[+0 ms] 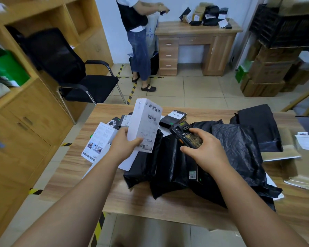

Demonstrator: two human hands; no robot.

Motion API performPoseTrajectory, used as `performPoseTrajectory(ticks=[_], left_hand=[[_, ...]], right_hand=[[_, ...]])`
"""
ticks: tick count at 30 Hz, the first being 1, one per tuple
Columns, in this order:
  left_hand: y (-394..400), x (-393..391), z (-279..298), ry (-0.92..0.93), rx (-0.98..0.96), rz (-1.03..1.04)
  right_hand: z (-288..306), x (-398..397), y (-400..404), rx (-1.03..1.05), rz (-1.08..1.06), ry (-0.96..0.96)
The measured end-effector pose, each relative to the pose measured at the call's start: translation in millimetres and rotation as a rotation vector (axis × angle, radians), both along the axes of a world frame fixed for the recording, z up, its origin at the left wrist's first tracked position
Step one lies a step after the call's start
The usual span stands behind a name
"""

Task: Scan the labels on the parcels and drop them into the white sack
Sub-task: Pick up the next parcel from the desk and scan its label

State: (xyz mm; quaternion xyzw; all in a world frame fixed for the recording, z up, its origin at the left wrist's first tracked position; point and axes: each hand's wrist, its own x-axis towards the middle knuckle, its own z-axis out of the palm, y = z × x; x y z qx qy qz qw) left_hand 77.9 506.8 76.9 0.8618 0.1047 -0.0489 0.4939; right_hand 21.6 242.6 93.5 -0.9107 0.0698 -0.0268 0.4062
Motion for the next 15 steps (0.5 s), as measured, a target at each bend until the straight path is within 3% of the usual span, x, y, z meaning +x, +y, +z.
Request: performPoseTrajectory(ticks=[6,15], left_hand=[[-15.8,3.1,40.5,-0.142,-0.269,0.074],[-28.5,0.1,67.2,-0.233,-0.314,0.072]], right_hand=[[44.8,2.2,-2.9,0.040,0.026,-0.119],[99.0,-14.7,-6.6,-0.060,0.113,-0.059]])
